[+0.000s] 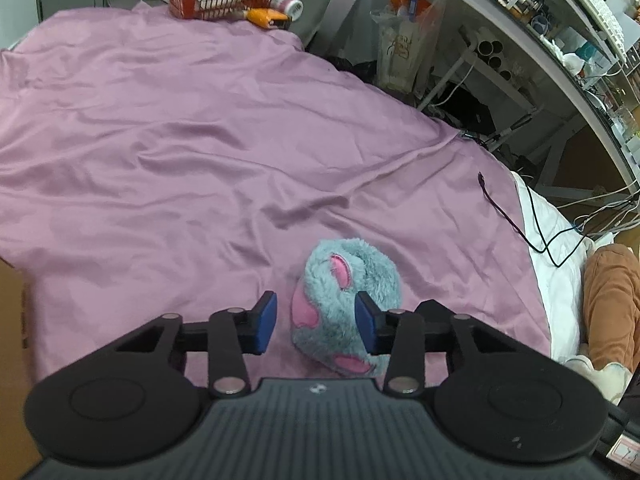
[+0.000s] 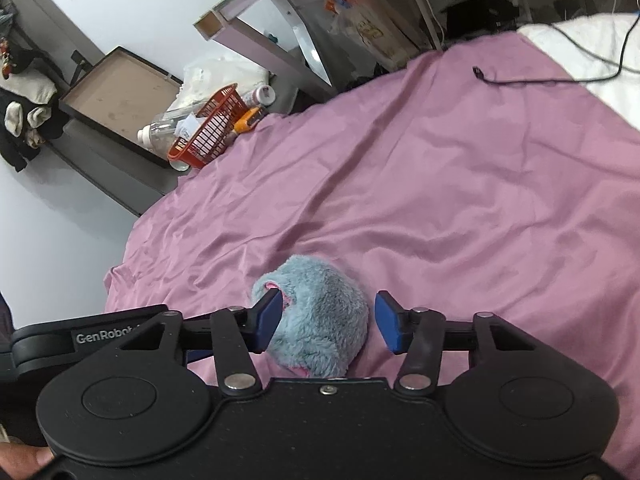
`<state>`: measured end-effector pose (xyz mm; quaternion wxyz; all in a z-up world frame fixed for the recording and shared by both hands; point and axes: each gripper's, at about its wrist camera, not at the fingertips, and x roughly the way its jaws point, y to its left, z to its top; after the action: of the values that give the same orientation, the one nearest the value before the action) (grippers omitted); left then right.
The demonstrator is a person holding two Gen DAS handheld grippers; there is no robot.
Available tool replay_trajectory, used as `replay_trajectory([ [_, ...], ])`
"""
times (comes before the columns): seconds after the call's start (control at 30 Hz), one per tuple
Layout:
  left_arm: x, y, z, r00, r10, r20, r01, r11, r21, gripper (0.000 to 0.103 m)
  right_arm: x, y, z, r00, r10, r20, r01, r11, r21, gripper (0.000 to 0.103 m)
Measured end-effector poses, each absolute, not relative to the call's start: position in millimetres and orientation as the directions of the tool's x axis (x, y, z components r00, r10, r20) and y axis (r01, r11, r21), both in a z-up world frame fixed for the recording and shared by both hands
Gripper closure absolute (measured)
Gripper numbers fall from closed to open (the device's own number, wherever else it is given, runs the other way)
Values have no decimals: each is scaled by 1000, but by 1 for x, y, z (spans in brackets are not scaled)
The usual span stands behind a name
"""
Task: Organize soft objects
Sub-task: 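Close the left tool on the grey-blue mouse plush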
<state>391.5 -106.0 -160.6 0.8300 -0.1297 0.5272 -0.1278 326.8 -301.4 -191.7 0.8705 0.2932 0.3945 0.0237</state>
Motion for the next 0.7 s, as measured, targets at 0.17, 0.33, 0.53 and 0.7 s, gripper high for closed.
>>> replay_trajectory([
  [0.17,404,-114,-175,386,-368,-846,73,926,-369,69,339,-304,-204,673,300,-676,201,806,557,56],
  [0.33,411,-125,-189,357,-373,-856,76,925,-371,74,346,-304,-214,657,307,-688,212,801,560,70],
  [0.53,413,-129,-196,369,-358,-858,76,931,-356,79,352,-305,-222,638,314,-703,226,796,562,76],
  [0.7,411,-128,-194,372,-356,-857,62,931,-360,86,351,-301,-220,645,344,-683,184,797,575,99],
])
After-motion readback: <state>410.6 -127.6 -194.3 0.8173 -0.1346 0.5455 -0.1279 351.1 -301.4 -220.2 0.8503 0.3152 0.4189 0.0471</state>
